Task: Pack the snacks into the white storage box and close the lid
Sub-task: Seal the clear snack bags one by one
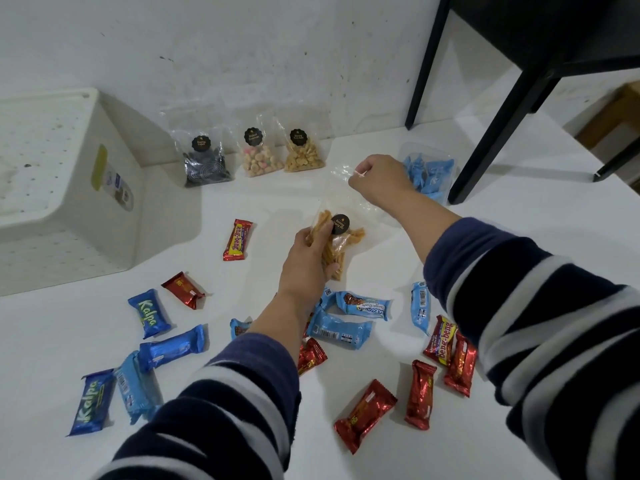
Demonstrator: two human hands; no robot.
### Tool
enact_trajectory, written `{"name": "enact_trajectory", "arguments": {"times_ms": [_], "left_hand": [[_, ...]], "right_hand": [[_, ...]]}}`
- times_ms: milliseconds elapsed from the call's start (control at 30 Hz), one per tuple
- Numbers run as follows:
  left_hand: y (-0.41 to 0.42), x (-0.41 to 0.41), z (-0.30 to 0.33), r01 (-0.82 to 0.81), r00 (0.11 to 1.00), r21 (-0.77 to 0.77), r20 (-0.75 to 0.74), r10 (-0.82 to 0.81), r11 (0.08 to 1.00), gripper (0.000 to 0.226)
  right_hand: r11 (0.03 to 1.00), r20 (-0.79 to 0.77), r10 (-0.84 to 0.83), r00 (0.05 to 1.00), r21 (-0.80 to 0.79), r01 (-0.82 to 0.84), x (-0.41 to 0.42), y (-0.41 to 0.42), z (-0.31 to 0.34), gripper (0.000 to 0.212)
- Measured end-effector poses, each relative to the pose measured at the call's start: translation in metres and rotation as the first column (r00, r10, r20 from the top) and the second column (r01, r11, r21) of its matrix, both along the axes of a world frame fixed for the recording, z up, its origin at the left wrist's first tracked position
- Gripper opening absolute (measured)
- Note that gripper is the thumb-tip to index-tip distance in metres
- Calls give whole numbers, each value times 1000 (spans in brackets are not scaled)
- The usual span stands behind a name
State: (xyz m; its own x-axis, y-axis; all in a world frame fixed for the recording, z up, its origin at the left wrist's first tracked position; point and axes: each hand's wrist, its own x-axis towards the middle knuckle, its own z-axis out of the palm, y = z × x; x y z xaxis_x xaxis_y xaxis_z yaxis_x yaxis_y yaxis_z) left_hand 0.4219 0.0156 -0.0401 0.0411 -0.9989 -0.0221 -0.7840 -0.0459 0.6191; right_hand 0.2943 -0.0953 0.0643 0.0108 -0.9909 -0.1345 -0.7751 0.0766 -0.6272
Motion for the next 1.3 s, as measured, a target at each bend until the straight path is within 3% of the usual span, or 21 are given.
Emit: {"name": "enact_trajectory", "arguments": {"times_ms": [200,333,567,767,900,1000,1300], "left_hand": [[0,0,0,5,1000,5,18,-5,1000,77],[-1,-1,0,-6,1000,22,19,5,1000,77],[-1,-1,0,0,1000,24,30,-1,1000,77],[-1,-2,-1,-3,999,25,33,2,1000,77],[0,-2,0,-1,999,21,33,0,1000,77],[1,-2,0,-2,999,25,36,1,1000,77],[2,-4,0,-15,999,27,36,14,1000,77]], "right_hand": [[1000,-44,-4,999,-12,3,7,0,1,10],[1000,-109,-29,994,5,30,10,0,3,25],[1000,-130,-22,991,-19,20,11,-2,2,5],[1000,-127,-13,992,-20,10,11,-2,2,8],[999,-109,-16,994,25,19,13,1,3,25],[999,-102,-34,994,-18,32,14,1,3,16],[1000,-80,1,997,30,2,16,0,2,20]]}}
